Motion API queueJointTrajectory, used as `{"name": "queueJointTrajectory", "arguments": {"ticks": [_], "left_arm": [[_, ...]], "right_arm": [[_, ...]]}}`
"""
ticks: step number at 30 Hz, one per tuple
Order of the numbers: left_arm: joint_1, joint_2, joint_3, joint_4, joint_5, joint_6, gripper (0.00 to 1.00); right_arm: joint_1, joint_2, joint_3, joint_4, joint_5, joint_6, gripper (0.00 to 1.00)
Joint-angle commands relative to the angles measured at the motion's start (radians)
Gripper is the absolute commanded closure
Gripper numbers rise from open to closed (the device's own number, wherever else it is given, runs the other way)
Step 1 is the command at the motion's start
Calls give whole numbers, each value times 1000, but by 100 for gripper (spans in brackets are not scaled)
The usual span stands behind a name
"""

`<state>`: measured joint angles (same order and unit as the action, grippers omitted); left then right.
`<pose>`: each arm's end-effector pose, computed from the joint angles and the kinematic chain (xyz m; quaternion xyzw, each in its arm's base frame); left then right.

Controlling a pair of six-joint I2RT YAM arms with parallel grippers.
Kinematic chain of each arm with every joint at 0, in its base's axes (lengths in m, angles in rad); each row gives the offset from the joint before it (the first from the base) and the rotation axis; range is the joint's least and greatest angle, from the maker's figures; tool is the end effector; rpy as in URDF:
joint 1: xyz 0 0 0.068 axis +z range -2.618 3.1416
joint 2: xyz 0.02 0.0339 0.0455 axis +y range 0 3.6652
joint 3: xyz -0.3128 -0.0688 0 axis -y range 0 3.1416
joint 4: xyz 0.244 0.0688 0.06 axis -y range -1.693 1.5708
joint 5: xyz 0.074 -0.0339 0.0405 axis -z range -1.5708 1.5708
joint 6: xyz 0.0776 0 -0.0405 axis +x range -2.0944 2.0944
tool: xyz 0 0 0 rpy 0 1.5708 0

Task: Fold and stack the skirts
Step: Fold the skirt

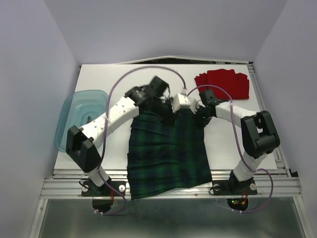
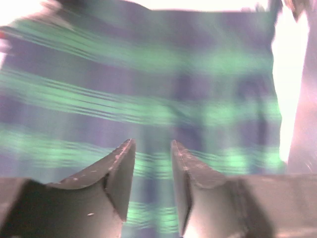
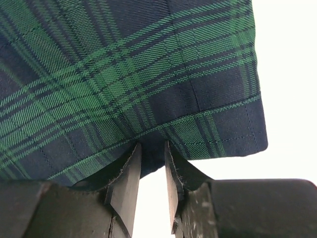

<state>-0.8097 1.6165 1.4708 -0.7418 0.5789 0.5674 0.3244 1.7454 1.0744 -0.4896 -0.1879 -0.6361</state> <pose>0.2259 -0.2987 0.3422 0.6476 0.6365 -0.3058 0.2862 0.3391 0.1293 0.1791 -0.4673 0.8556 0.0593 0.2146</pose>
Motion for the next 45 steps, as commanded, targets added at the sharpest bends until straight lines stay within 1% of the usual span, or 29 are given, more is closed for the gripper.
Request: {"name": "queueJointTrajectory", "arguments": {"ticks": [1,2,3,4,5,6,7,8,9,10,11,12,13,16,17,19,21,24,29,31,33,36,38,39,40,42,43,44,45], "left_arm": [[219,80,268,-5,10,6,52],[278,150,313,5,-16,-6,49],[303,184,397,16,-24,0,47],[326,224,437,15,-22,6,47],[367,299,478,3,-4,29,43],[368,336,518,2,-1,29,43],[395,376,599,-14,-1,54,42],[408,410,640,-28,4,71,41],[423,475,698,-60,18,109,32],[428,505,716,-65,18,121,29],[432,548,729,-71,16,138,16],[435,563,732,-59,12,149,15],[443,575,721,-47,7,163,15],[448,620,700,-4,-13,178,15],[452,644,698,-13,-4,190,15],[452,674,707,-36,-2,219,15],[454,704,706,-82,-7,262,16],[464,714,672,-100,-24,287,18],[492,671,539,-74,-33,311,23],[500,663,527,-71,-39,312,24],[506,661,526,-73,-40,312,24],[517,663,530,-79,-53,316,24],[524,671,533,-91,-65,328,26],[526,675,533,-91,-68,333,26],[529,678,531,-105,-70,341,29],[532,681,526,-117,-68,362,33],[532,678,511,-120,-65,368,38],[534,672,502,-117,-68,371,40],[532,671,488,-108,-70,371,45]], "right_arm": [[42,-7,-27,-20,-67,-37,67],[42,2,-28,-4,-64,-33,67],[42,5,-25,-1,-62,-28,66],[42,8,-21,0,-62,-17,65],[42,8,-1,-1,-61,-2,64],[42,8,8,-3,-62,7,62],[42,-3,19,-4,-64,15,60],[42,-12,28,-7,-70,42,52],[42,-21,57,-18,-73,55,47],[42,-30,73,-27,-77,68,43],[42,-49,90,-39,-88,94,33],[42,-58,125,-58,-96,110,31],[42,-78,137,-64,-100,124,26],[42,-102,189,-75,-120,165,22],[19,-109,203,-81,-128,180,19],[1,-98,255,-95,-136,187,18],[-34,-46,294,-119,-131,182,18],[-77,21,357,-136,-160,156,18],[-120,218,459,-237,-231,49,20],[-130,235,478,-262,-263,21,21],[-130,284,502,-286,-298,-7,23],[-130,347,556,-371,-343,-34,26],[-130,376,576,-404,-361,-57,32],[-130,382,576,-405,-364,-65,32],[-130,387,575,-414,-366,-73,34],[-130,391,562,-420,-370,-96,40],[-130,391,559,-429,-372,-105,44],[-130,393,553,-434,-372,-115,46],[-130,394,552,-441,-371,-122,47]]}}
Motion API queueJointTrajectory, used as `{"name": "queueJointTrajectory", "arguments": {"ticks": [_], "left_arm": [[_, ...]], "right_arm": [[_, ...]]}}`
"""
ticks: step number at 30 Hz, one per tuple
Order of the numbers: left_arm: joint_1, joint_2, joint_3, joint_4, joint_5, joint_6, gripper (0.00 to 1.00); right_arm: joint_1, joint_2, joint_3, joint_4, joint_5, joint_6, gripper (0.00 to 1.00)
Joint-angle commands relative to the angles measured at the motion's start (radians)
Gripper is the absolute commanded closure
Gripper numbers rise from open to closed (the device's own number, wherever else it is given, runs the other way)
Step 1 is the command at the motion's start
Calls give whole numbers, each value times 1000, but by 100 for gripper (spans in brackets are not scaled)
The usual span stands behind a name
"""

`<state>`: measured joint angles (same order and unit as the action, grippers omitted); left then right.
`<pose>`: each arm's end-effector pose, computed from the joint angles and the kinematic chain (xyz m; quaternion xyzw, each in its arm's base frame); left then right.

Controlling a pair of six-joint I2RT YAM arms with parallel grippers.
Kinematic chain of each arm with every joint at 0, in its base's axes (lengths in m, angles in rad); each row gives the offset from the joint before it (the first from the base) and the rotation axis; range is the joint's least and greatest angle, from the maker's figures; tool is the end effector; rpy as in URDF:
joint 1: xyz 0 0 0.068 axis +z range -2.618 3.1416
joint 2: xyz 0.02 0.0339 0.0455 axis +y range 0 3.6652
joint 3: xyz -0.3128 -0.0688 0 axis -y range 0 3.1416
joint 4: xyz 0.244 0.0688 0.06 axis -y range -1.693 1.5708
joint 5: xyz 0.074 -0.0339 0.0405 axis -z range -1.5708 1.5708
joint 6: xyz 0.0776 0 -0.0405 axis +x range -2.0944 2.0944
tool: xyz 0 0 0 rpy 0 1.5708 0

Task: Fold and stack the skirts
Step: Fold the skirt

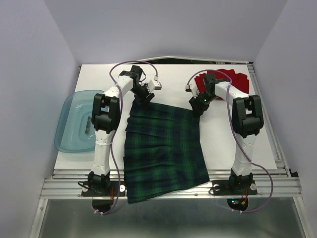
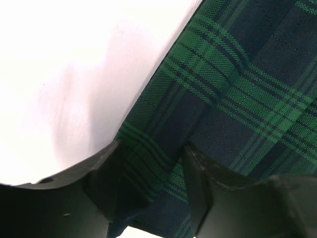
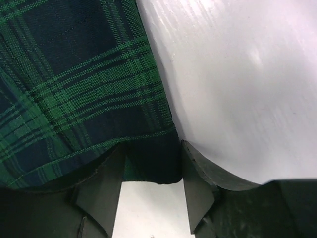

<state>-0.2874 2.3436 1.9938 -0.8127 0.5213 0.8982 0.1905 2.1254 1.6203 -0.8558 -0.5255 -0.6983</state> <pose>0.5110 -0.1913 0.1805 0.5719 0.7555 -0.1818 0.2627 0.4411 0.1247 0.1758 -0.4374 0.8554 0.2246 0.1628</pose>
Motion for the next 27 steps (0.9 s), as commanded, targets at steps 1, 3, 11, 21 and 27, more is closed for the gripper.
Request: {"name": "queueJointTrajectory", "arguments": {"ticks": [1,3,11,21,27], "left_arm": [[10,-59,-39,-36,-12,41,47],[11,-66,-46,-33,-10,42,55],[33,-59,22,1,-29,-7,93],[48,-43,273,252,-243,-212,100],[50,-69,301,418,-394,-263,100]], "right_arm": [[4,13,3,-80,-33,-66,48],[4,7,-10,-72,-21,-72,57],[-5,24,56,-32,44,-8,99],[-65,80,305,168,228,213,99],[-74,79,397,261,321,273,99]]}}
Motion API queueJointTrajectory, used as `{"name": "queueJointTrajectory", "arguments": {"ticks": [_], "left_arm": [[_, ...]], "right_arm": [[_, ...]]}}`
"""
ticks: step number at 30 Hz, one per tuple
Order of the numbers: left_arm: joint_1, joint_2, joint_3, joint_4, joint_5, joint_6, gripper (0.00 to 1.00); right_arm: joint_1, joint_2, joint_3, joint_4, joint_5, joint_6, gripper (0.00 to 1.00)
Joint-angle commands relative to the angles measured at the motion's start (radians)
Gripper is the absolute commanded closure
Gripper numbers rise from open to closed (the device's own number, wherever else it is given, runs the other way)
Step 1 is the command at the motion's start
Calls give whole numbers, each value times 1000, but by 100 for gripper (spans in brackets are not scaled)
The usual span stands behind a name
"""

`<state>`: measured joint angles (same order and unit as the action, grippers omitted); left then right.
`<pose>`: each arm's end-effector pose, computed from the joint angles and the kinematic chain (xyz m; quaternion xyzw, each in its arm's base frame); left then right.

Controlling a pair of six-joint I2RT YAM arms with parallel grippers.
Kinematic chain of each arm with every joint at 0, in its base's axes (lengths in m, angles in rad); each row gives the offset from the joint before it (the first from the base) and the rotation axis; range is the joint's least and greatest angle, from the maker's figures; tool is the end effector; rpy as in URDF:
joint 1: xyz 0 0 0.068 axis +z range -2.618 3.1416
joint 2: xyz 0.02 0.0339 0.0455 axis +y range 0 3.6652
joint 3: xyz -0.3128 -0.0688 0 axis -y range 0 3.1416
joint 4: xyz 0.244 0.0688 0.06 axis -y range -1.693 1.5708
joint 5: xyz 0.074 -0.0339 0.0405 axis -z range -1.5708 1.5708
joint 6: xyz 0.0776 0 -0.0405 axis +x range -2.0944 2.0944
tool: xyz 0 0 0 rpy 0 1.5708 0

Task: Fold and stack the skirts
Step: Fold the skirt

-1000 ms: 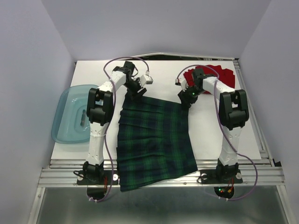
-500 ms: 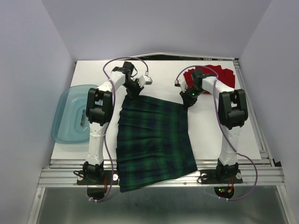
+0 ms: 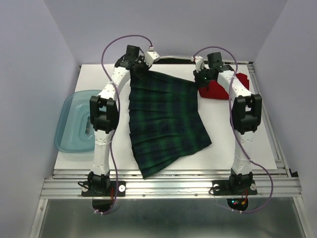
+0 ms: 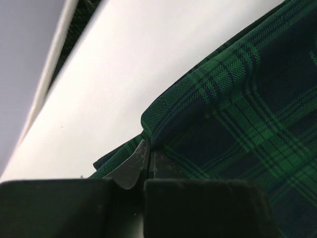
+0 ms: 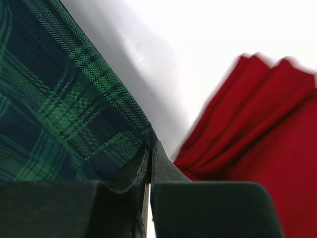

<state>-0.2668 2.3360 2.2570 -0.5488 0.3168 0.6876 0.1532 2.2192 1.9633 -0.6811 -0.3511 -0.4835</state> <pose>0.5765 -0.1826 0.2929 0.4677 0.7485 -0.0438 0.4680 0.5366 0.1099 0.2408 -0.3445 0.8716 0.1133 0.3299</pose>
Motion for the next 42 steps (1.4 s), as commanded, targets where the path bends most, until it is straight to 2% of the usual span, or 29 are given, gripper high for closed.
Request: {"name": "queueJointTrajectory", "arguments": {"ticks": [1,5,9,16,22,28,36,42], "left_arm": [[31,-73,33,194,-194,-62,100],[32,-150,30,248,-190,-123,100],[28,-226,19,227,-148,-123,100],[6,-400,-143,126,-102,-70,100],[-31,-579,-433,112,-82,-42,100],[-95,-740,-725,112,-67,-83,100],[-218,-921,-948,82,-90,-149,100],[-301,-958,-1131,73,-64,-210,100]], "right_arm": [[-37,-19,52,112,155,65,99],[-37,-99,0,193,169,79,99],[-37,-188,-89,268,138,40,99],[-37,-308,-219,313,80,-41,99],[-37,-388,-355,327,23,-127,99],[-37,-478,-529,330,-12,-224,99],[-37,-587,-743,345,-34,-311,99],[-37,-632,-886,385,-31,-328,99]]}}
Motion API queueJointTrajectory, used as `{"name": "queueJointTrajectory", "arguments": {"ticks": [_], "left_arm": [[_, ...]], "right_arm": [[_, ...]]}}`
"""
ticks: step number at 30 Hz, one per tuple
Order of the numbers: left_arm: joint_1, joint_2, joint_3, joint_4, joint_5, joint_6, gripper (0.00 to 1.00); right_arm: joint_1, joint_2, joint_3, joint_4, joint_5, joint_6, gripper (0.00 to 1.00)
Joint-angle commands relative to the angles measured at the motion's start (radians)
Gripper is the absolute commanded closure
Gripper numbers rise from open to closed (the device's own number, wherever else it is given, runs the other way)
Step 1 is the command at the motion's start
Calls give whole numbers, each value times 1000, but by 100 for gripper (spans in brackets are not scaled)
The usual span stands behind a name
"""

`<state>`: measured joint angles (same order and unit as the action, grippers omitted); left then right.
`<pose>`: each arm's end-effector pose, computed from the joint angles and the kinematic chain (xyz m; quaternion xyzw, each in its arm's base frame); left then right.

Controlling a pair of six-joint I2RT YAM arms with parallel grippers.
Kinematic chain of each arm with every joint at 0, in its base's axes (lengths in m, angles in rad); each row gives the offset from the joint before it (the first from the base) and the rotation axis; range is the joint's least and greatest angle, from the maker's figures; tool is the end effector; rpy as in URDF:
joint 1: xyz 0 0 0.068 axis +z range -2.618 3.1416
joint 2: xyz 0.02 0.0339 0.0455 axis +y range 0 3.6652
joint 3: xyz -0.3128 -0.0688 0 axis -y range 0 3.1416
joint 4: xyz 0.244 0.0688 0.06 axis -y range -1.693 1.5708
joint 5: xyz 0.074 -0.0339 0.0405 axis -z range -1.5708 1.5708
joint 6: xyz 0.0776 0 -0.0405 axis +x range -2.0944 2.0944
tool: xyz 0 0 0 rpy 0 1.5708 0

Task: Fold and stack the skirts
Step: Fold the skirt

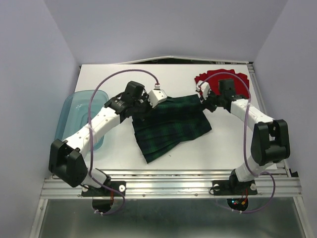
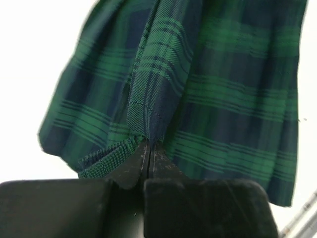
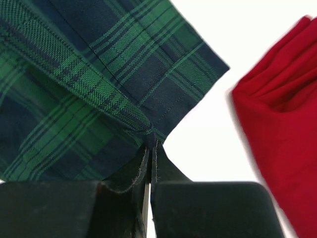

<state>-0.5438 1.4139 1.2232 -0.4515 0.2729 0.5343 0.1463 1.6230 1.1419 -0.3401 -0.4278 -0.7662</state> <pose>0.2811 -0.1944 0.3460 0.5070 0.7289 -0.1237 0.4430 0.3702 0.0871 0.2603 -0.4704 0.7821 0.0790 0.4009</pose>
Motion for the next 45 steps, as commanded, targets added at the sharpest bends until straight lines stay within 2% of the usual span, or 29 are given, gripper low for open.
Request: {"name": "queueJointTrajectory", "arguments": {"ticks": [1,5,7,9,10,11,12,13,14,17,18,20,22,24,28,32,35,39,42,45], "left_arm": [[-24,-39,-112,-16,-20,-57,100],[-53,-43,-172,-6,3,-88,100],[-77,-38,-207,7,18,-97,100],[-97,-18,-226,8,22,-103,92],[-114,-10,-240,8,31,-108,79],[-119,-6,-246,8,43,-109,74],[-126,-4,-249,8,69,-112,70],[-130,-6,-252,7,81,-112,59],[-136,-13,-251,5,92,-111,56],[-157,-44,-225,-27,121,-88,46],[-162,-64,-214,-39,140,-80,46],[-165,-82,-170,-73,158,-68,46],[-166,-101,-134,-88,173,-71,46],[-177,-98,-81,-72,119,-102,46],[-228,-52,-10,52,-33,-145,46],[-288,60,39,138,-132,-194,46],[-341,103,38,240,-181,-235,47],[-430,199,58,349,-308,-238,48],[-459,273,99,395,-324,-255,48],[-475,341,134,405,-348,-247,47]], "right_arm": [[-30,-38,-77,46,43,-45,99],[-30,-57,-120,42,31,-56,99],[-30,-61,-126,24,29,-61,95],[-30,-61,-123,3,26,-45,82],[-30,-67,-120,-13,27,-21,78],[-30,-74,-116,-22,29,-12,67],[-30,-93,-111,-39,31,7,48],[-30,-109,-108,-46,31,16,42],[-30,-126,-110,-53,31,25,32],[-30,-213,-116,-77,34,63,20],[-30,-235,-116,-83,32,77,20],[-30,-288,-105,-126,31,103,19],[-30,-314,-90,-155,46,198,18],[-30,-336,-82,-165,66,287,20],[-39,-345,-87,-180,124,603,30],[-76,-305,-99,-217,120,763,35],[-138,-255,-116,-221,32,863,38],[-204,-166,-131,-211,-106,907,52],[-205,-135,-178,-108,-253,987,62],[-205,-112,-255,-9,-290,1044,72]]}}
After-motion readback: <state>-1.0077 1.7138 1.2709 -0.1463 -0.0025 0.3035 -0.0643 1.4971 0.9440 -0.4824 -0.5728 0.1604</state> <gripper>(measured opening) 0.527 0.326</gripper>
